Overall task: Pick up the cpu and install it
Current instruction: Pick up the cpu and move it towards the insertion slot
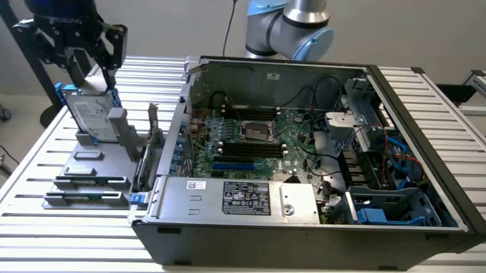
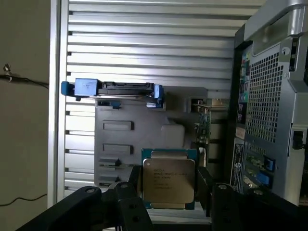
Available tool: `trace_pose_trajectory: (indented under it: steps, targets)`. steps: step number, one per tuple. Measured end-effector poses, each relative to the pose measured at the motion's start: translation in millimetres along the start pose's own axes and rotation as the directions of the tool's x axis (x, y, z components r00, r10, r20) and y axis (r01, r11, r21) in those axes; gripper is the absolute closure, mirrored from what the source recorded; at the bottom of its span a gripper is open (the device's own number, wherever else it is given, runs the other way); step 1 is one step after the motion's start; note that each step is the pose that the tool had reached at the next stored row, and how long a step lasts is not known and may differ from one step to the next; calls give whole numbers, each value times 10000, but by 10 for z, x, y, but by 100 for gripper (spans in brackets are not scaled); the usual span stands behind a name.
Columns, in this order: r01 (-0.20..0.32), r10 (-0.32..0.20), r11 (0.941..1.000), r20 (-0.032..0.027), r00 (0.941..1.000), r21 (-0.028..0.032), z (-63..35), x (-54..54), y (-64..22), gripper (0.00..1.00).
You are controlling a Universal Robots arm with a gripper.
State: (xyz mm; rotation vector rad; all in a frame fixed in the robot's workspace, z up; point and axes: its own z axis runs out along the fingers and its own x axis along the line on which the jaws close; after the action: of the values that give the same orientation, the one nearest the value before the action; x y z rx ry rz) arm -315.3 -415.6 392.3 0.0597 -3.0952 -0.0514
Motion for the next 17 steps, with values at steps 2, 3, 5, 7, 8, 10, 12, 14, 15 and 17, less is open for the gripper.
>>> trace_pose_trajectory:
  steps: [2, 3, 5, 7, 8, 10, 12, 14, 15, 17]
  targets:
    - [8, -7, 10000, 3, 10000, -95, -23, -88, -2, 45]
    - [12, -12, 9999, 4, 10000, -139, -34, -137, -4, 45]
    - [20, -20, 9998, 5, 10000, -213, -52, -227, -7, 45]
    - [26, -26, 9996, 6, 10000, -271, -66, -316, -10, 45]
    - [29, -28, 9996, 6, 10000, -293, -71, -360, -12, 45]
    - [34, -34, 9994, 7, 10000, -332, -81, -452, -15, 45]
    - [37, -37, 9994, 6, 10000, -358, -89, -541, -18, 45]
    - [40, -40, 9993, 5, 10000, -373, -96, -635, -22, 45]
    - [41, -40, 9993, 4, 10000, -381, -99, -680, -23, 45]
    - [42, -42, 9992, 4, 10000, -395, -104, -769, -27, 45]
